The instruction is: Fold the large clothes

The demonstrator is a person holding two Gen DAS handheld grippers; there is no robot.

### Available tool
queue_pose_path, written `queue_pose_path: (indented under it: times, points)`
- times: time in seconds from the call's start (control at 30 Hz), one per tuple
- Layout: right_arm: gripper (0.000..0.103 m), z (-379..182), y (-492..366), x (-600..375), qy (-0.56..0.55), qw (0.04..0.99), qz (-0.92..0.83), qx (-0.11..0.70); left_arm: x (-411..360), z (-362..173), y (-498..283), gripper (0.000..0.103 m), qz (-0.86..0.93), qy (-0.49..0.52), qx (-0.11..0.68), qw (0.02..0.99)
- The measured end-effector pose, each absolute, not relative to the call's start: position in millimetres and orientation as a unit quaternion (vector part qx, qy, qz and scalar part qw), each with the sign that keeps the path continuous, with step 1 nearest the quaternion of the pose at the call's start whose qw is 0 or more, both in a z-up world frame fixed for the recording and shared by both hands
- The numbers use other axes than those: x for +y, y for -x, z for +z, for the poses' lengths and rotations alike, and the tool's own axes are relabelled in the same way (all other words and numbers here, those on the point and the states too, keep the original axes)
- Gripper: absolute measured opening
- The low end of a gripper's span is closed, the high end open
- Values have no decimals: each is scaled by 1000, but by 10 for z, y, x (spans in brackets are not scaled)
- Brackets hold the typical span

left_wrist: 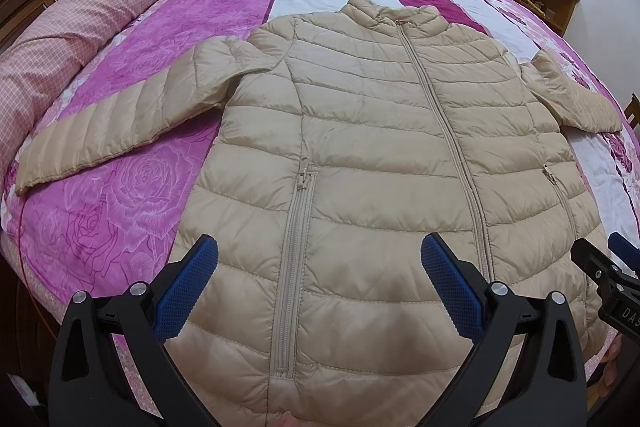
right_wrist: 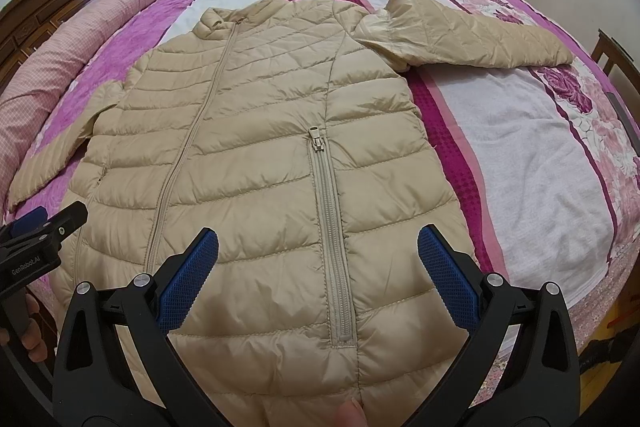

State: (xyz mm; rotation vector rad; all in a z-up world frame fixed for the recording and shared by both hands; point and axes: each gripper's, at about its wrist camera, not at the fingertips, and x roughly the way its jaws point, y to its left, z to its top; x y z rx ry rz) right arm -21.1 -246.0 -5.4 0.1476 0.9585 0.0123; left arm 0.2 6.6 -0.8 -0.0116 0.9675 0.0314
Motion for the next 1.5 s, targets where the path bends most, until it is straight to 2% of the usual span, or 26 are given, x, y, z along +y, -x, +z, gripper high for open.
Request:
queue_pose_path:
  times: [1.5]
  points:
    - [100, -13, 210, -2646, -98, 882, 9, 460, 19, -105, -98, 98, -11, 40, 495, 868]
